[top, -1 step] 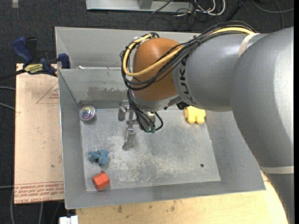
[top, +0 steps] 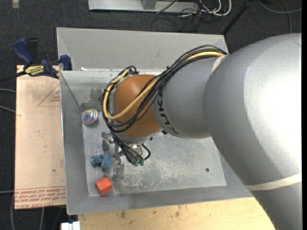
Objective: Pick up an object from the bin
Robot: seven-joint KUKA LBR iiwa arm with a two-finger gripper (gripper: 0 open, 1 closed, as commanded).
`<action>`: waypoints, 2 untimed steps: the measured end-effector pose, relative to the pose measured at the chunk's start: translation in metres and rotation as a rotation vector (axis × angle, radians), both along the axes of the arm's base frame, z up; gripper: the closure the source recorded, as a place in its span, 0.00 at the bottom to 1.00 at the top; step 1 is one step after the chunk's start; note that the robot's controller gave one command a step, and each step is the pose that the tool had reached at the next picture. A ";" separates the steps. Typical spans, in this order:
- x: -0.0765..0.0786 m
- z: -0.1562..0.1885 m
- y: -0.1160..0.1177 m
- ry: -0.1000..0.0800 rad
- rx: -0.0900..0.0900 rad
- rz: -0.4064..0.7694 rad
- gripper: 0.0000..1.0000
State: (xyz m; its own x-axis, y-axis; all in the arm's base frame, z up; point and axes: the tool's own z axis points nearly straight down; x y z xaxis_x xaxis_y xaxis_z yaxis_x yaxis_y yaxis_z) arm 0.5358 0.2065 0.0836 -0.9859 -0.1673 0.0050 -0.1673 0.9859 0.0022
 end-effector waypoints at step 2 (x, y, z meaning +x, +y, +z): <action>-0.046 0.090 0.044 -0.013 0.004 0.097 0.00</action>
Offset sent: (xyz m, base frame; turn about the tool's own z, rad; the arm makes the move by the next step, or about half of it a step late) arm -0.0068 0.0312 -0.0125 -0.0079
